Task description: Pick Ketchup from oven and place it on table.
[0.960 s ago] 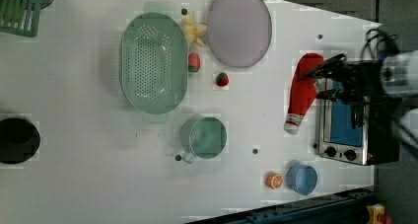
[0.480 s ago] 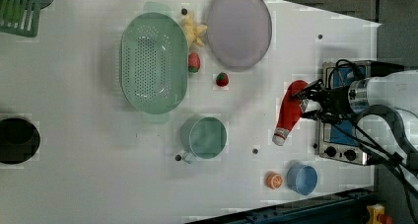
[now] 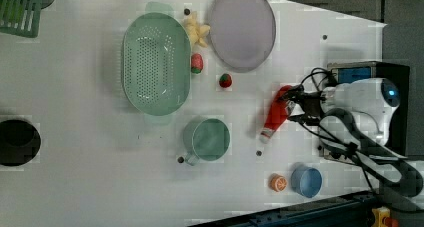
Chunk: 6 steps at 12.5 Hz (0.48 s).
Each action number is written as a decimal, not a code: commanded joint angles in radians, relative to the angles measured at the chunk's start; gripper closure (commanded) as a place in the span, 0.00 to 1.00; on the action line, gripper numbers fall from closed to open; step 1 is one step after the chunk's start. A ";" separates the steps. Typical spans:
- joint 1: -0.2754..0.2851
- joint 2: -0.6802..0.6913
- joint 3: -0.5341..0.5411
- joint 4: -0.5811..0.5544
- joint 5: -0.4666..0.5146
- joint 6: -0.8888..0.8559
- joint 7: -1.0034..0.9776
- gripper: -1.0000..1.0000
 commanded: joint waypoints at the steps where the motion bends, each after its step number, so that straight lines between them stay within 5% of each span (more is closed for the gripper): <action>1: -0.001 -0.068 0.000 0.007 0.013 0.041 -0.022 0.00; 6: -0.001 -0.239 0.000 0.116 0.013 -0.057 -0.022 0.00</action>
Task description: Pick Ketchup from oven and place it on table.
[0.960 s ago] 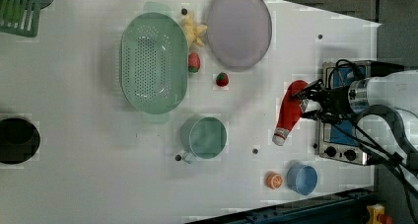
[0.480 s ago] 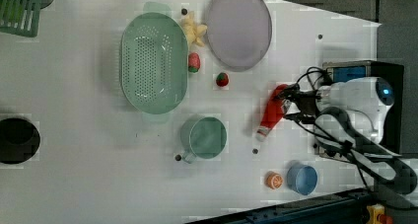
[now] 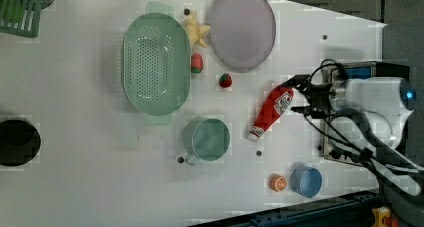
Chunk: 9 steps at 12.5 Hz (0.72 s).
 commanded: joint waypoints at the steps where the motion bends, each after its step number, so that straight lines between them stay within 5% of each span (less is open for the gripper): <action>1: -0.006 -0.133 -0.024 0.147 -0.007 -0.172 -0.022 0.00; 9: -0.007 -0.228 -0.024 0.466 -0.009 -0.597 -0.010 0.00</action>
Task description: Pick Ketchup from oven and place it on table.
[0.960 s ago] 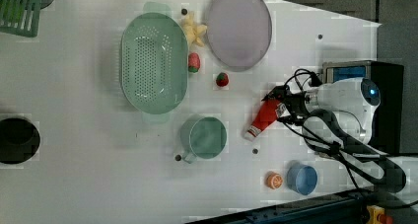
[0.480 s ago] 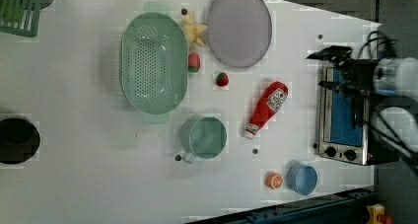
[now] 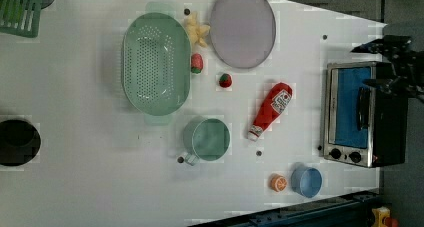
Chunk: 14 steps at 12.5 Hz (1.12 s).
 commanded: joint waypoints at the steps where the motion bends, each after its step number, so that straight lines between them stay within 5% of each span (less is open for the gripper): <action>1: -0.011 0.003 0.009 0.128 -0.015 -0.166 -0.008 0.00; 8: -0.012 0.003 0.007 0.322 -0.073 -0.491 0.053 0.00; 14: -0.012 0.006 0.008 0.329 -0.075 -0.508 0.053 0.00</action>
